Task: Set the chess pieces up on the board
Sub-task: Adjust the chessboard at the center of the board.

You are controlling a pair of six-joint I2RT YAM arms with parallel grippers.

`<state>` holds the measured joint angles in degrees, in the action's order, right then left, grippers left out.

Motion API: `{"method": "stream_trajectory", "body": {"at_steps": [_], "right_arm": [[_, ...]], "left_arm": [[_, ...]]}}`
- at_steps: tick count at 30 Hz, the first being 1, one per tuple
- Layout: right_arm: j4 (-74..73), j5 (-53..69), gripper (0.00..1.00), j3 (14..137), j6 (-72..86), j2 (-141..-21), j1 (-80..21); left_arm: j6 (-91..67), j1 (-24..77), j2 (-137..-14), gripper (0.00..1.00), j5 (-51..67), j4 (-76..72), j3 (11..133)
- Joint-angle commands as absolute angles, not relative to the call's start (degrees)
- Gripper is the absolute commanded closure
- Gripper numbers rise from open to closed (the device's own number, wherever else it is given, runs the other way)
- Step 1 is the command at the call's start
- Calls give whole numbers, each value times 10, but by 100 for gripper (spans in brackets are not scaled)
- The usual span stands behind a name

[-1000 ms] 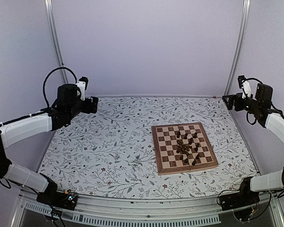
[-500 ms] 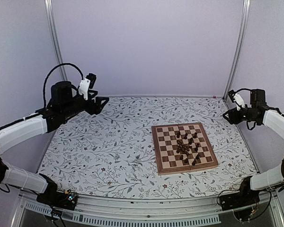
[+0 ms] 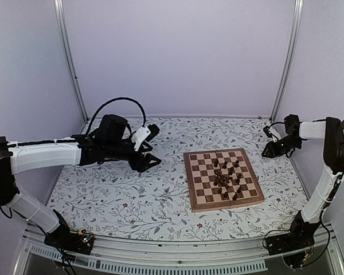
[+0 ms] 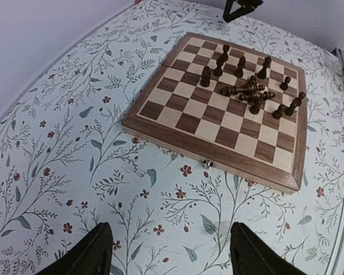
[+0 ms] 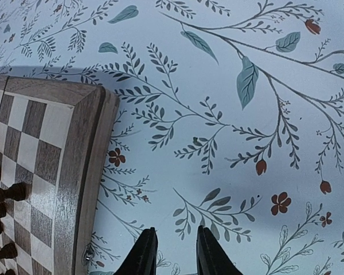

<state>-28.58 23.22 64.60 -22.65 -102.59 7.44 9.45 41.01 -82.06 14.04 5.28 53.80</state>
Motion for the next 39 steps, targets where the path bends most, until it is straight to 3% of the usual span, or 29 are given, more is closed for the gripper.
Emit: {"method": "stream_trajectory", "body": {"at_steps": [1,21,33,39], "right_arm": [[-306,218,73,675,-224,-1056,44],[-336,186,77,802,-228,-1216,-104],[-409,194,78,1007,-227,-1344,-228],[-462,237,77,1106,-221,-1391,-241]], "left_arm": [[123,441,-847,28,136,105,563],[183,537,-898,29,133,163,550],[179,555,-892,27,89,174,547],[155,539,-889,25,72,160,550]]}}
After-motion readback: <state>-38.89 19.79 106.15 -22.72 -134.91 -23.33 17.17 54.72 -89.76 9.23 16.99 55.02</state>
